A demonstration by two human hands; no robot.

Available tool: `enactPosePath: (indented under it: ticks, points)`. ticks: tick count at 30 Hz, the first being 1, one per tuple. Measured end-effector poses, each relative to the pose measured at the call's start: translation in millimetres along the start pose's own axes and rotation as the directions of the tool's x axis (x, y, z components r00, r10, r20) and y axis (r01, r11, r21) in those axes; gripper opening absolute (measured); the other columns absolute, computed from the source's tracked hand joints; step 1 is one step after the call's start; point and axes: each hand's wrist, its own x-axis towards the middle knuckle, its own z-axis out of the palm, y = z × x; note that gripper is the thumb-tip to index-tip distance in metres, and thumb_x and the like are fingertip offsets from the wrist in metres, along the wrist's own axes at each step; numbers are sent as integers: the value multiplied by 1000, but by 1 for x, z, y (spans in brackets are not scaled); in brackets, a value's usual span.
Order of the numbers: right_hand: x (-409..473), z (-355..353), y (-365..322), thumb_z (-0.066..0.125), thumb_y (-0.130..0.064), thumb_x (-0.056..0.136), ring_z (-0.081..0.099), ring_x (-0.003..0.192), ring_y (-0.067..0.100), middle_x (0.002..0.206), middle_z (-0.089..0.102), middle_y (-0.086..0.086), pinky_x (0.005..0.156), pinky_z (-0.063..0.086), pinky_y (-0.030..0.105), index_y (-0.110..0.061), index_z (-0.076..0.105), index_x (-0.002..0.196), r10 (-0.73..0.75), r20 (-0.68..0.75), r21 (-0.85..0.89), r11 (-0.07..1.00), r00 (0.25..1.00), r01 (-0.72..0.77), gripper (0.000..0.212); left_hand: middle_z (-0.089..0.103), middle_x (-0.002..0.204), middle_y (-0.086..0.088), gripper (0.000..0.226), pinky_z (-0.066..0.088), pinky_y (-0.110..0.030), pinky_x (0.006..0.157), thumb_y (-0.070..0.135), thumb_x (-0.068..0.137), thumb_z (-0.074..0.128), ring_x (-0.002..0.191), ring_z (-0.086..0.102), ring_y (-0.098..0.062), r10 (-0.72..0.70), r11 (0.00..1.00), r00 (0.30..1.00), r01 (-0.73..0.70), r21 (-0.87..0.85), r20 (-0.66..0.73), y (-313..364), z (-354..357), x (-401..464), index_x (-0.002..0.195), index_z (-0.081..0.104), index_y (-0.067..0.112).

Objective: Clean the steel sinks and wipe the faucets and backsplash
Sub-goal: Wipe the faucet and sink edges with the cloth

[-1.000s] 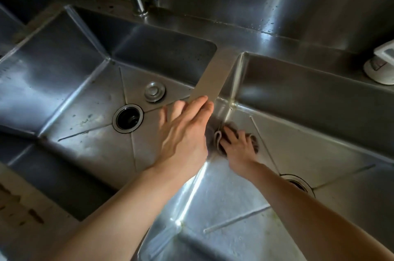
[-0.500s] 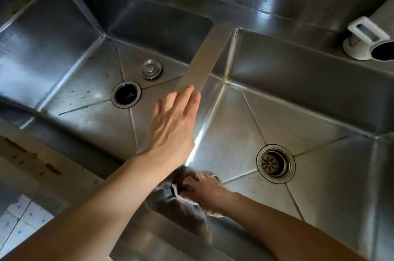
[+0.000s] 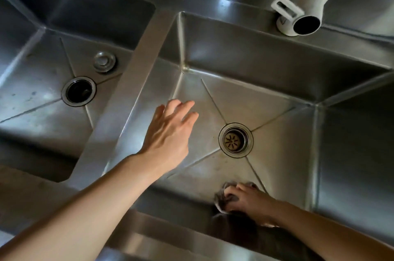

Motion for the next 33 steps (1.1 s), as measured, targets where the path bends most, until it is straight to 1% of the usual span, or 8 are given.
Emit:
enactPosePath:
  ticks: [4, 8, 11, 15, 19, 26, 30, 33]
  points:
    - [-25, 6, 11, 40, -26, 95, 21, 135, 25, 146, 23, -1, 104, 30, 39, -35, 46, 121, -1, -17, -16, 1000, 1000, 1, 27, 59, 126, -7, 52, 48, -42, 80, -7, 59, 68, 109, 52, -30, 21, 1000, 997, -21, 0, 78, 10, 10, 3, 110, 66, 7]
    - [-8, -2, 11, 26, -35, 93, 29, 131, 29, 145, 24, 3, 98, 36, 42, -30, 42, 124, 19, -65, -37, 999, 998, -21, 36, 53, 133, -2, 51, 42, -40, 90, -4, 76, 55, 119, 46, -27, 7, 1000, 984, -7, -2, 177, 10, 16, 9, 125, 56, 11]
    - [28, -23, 21, 45, -22, 95, 26, 134, 32, 149, 20, 3, 99, 42, 45, -31, 41, 132, 101, -173, -92, 989, 980, -119, 39, 47, 135, 6, 48, 39, -35, 93, 4, 84, 47, 123, 39, -21, -13, 999, 960, 1, 45, 281, 8, 26, 15, 130, 48, 17]
    - [69, -57, 36, 46, -20, 97, 34, 125, 31, 138, 26, -1, 87, 50, 45, -26, 49, 120, 293, -332, 73, 956, 897, -285, 24, 43, 137, 10, 45, 35, -31, 93, 8, 88, 44, 125, 35, -17, -39, 994, 931, 0, 105, 364, 9, 41, 24, 131, 43, 22]
    - [59, -73, 37, 45, -14, 94, 36, 121, 35, 138, 34, 10, 90, 47, 45, -13, 51, 129, 382, -433, 209, 924, 817, -321, 35, 44, 136, 8, 45, 34, -32, 96, 9, 88, 45, 124, 36, -18, -73, 993, 898, 27, 113, 434, 10, 58, 34, 131, 43, 22]
    - [67, -47, -23, 41, -21, 100, 18, 139, 29, 155, 13, 3, 110, 28, 43, -26, 34, 141, 200, -192, 103, 978, 961, -183, 42, 25, 152, 4, 59, 31, -38, 104, 6, 87, 44, 135, 34, -19, -191, 978, 816, 113, 172, 546, -14, 95, 60, 143, 29, 18]
    - [98, -49, 0, 35, -29, 83, 55, 99, 22, 124, 51, 1, 74, 55, 29, -31, 64, 113, 194, -496, -6, 974, 846, -227, 41, -3, 160, 6, 73, 22, -41, 114, 7, 90, 44, 144, 18, -18, -208, 978, 766, 154, 140, 609, -31, 107, 75, 152, 9, 20]
    - [116, -65, 22, 40, -27, 80, 55, 90, 24, 113, 54, 4, 58, 54, 32, -24, 66, 107, 376, -605, 62, 901, 702, -430, 38, -2, 160, 8, 68, 26, -40, 113, 9, 88, 44, 142, 23, -19, -187, 982, 774, 132, 134, 605, -37, 114, 82, 150, 17, 22]
